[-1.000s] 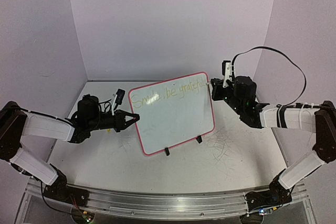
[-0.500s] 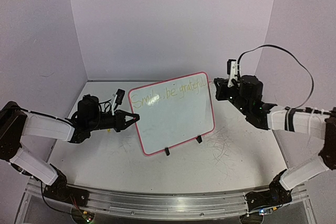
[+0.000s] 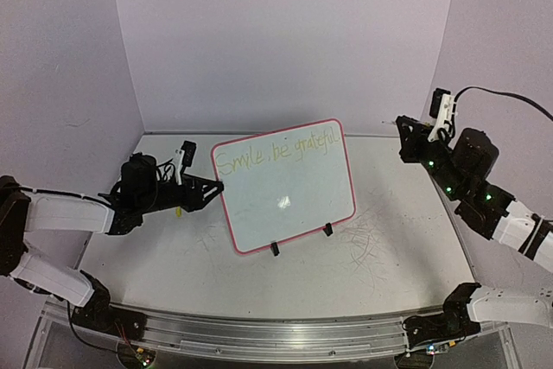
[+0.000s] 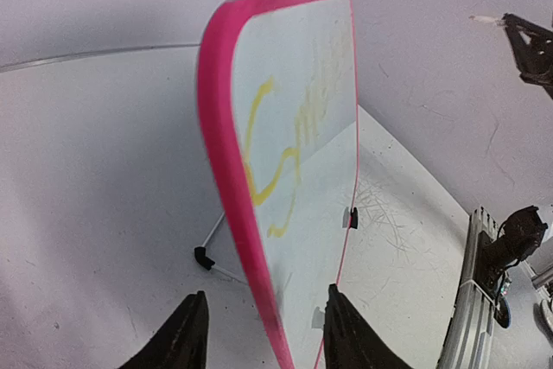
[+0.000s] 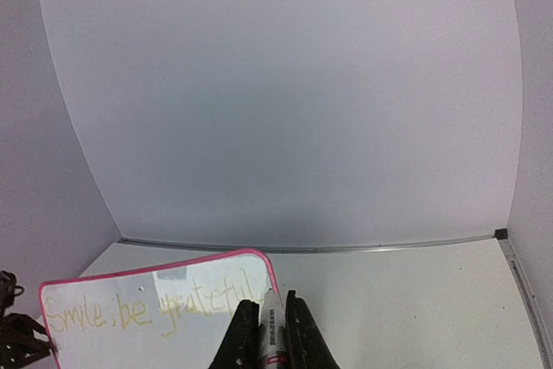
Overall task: Write a sentence on the whiteboard
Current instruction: Place the whiteboard at the center of the board, then pick up the pen cap from the corner of the board.
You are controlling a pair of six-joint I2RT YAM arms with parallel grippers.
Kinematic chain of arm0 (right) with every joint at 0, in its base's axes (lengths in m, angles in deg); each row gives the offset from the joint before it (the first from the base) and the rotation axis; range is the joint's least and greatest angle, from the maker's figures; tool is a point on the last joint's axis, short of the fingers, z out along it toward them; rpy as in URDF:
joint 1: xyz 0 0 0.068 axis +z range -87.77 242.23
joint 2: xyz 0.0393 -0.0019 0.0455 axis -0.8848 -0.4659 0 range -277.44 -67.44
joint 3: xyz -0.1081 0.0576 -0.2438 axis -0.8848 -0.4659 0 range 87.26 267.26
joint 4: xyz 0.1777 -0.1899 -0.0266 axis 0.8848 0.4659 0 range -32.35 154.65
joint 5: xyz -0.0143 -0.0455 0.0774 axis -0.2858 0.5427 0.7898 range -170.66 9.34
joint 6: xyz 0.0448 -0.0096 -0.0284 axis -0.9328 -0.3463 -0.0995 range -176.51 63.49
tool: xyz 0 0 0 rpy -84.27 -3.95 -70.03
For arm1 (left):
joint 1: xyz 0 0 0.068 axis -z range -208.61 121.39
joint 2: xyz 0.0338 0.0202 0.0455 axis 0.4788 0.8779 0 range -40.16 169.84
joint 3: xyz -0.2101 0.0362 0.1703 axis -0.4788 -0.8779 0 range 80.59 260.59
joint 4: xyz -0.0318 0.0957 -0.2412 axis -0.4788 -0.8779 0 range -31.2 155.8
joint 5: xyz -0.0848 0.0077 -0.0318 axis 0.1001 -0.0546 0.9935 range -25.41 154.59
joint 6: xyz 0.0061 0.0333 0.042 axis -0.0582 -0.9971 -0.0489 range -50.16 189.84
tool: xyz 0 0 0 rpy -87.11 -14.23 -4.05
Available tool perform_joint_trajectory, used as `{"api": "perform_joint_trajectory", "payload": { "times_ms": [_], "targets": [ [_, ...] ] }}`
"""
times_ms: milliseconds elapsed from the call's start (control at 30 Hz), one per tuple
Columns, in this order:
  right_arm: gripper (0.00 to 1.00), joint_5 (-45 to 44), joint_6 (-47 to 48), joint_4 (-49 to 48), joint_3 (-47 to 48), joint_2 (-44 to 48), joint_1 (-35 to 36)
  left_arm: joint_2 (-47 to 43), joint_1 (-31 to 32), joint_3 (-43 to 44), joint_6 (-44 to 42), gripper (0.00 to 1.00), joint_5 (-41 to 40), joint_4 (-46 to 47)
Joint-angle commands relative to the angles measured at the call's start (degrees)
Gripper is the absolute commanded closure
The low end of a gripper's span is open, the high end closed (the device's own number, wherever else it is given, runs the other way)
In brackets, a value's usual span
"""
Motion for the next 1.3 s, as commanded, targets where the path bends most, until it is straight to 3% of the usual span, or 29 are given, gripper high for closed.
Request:
{"api": "perform_joint_trajectory", "payload": {
  "times_ms": [0,100,267,400,533,933,1267],
  "targets": [
    [1.00,1.48,1.09,1.60,0.43,-1.31,-0.11,-9.25,-0.26,-0.72,1.57,0.44,-2.74,-3.43],
    [1.00,3.91,1.97,1.59,1.29,-3.35,-0.09,-15.72,-0.28,-3.34,5.60,0.30,-5.34,-7.89],
    [1.00,6.35,2.86,1.77,1.96,-5.69,-0.06,-21.63,-0.28,-2.40,17.57,0.26,-13.91,-24.66],
    [1.00,6.93,3.63,1.78,1.98,-5.92,-0.13,-17.59,-0.29,4.03,24.12,0.27,-26.22,-43.04],
    [1.00,9.12,4.04,2.19,2.09,-6.13,-0.11,-8.64,-1.46,10.94,24.35,0.25,-34.50,-53.69],
    [1.00,13.94,1.89,4.58,1.08,-5.21,-0.04,22.39,-6.58,30.29,13.79,0.40,-34.18,-56.23],
    [1.00,14.80,2.26,4.79,0.93,-5.75,-0.07,31.71,-7.11,33.19,13.04,0.56,-36.17,-56.46]
  ]
}}
